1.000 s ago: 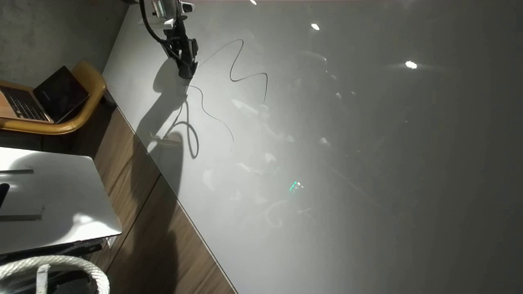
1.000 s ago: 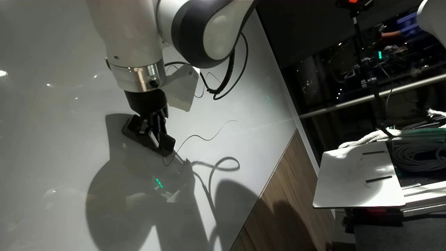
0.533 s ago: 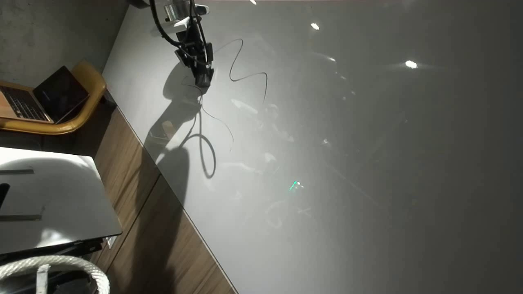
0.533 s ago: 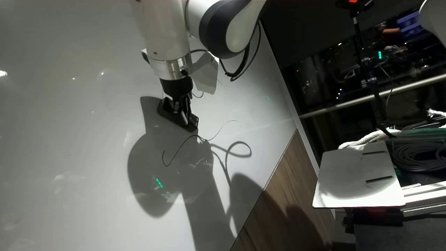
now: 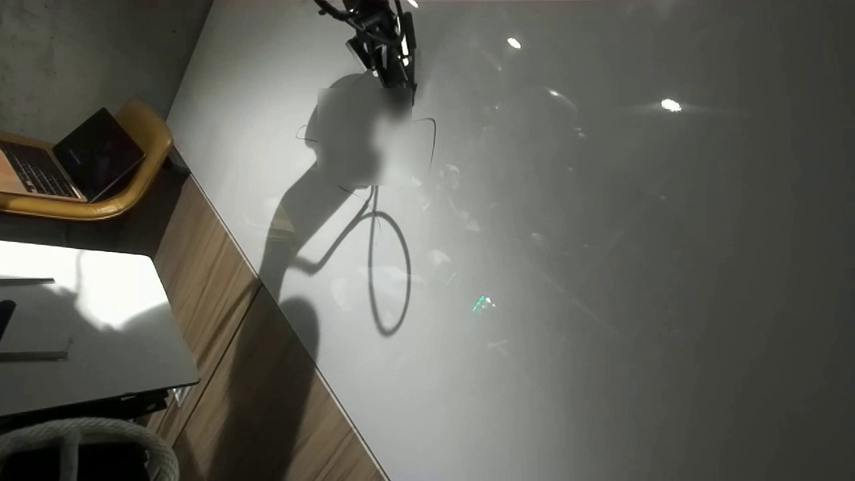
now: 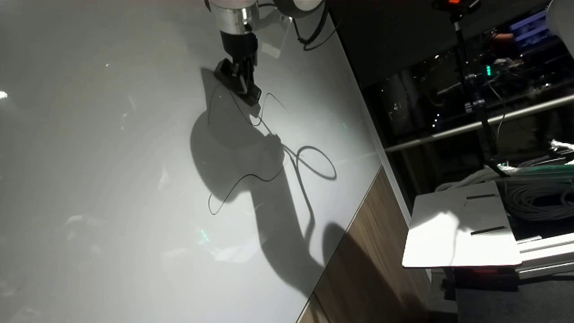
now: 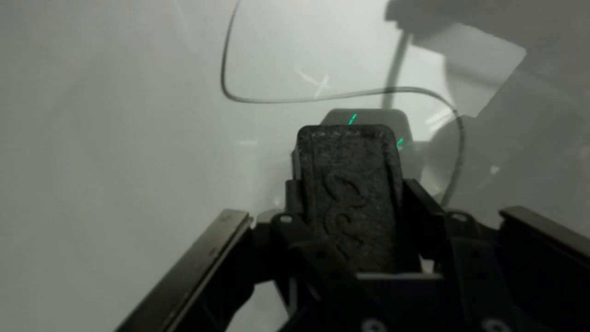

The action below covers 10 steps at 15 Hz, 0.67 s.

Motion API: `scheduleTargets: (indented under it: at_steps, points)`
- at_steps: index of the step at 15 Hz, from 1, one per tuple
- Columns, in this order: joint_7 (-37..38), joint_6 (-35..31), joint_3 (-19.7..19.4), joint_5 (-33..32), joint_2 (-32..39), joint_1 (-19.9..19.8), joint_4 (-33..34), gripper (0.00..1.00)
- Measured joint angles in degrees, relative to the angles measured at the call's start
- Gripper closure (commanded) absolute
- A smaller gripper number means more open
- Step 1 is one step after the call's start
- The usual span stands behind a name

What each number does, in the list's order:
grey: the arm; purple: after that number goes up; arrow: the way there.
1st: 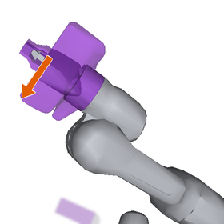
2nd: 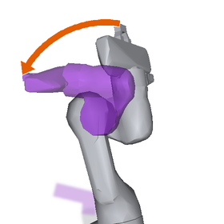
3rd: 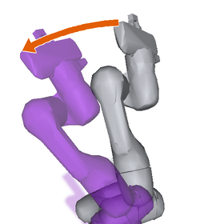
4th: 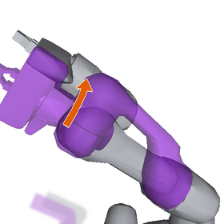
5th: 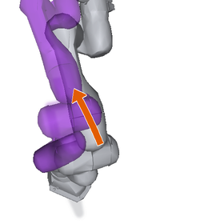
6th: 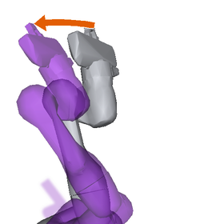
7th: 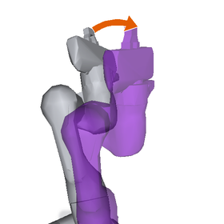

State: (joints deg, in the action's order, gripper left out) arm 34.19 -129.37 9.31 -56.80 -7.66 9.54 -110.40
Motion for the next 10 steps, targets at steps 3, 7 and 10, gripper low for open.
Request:
scheduleTargets:
  at_steps: [3,7,10]
  points:
    - [-0.3,0.0,0.1,0.1,-2.0,-0.7,0.8,0.70]
    - [0.2,-0.4,1.7,0.3,0.7,-0.3,1.5,0.70]
    - [0.6,1.4,3.5,0.3,4.1,0.4,2.6,0.70]
